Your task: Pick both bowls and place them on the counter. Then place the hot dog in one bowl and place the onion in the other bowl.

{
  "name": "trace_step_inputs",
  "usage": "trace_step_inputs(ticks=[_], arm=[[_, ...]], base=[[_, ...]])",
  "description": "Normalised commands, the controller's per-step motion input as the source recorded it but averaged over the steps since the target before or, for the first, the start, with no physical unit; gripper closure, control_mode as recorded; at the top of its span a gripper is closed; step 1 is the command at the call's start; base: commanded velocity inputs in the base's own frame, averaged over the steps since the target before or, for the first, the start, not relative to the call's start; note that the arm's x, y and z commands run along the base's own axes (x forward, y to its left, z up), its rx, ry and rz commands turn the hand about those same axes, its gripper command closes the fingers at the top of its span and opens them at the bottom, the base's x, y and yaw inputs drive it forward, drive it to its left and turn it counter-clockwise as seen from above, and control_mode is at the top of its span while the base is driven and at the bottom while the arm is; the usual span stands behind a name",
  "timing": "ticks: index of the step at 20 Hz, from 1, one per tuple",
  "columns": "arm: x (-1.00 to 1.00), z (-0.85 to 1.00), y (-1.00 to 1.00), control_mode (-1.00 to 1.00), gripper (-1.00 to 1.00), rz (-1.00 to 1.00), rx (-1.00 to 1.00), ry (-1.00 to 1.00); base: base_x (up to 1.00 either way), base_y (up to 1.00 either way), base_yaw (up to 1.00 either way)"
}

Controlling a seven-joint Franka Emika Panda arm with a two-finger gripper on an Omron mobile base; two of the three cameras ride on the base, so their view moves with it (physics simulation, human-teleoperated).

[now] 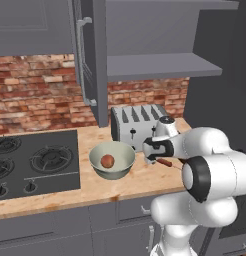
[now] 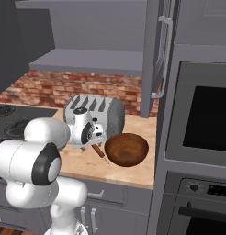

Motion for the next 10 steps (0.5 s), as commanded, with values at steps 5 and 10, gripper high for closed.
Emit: trace_step_inputs(ticks=[5, 10], arm=[[0.00, -0.15, 0.00, -1.00, -1.00, 0.02, 0.00, 0.00], [0.00, -0.02, 0.01, -1.00, -1.00, 0.03, 0.00, 0.00]], base=[[0.00, 0.00, 0.00], [0.00, 0.00, 0.00]])
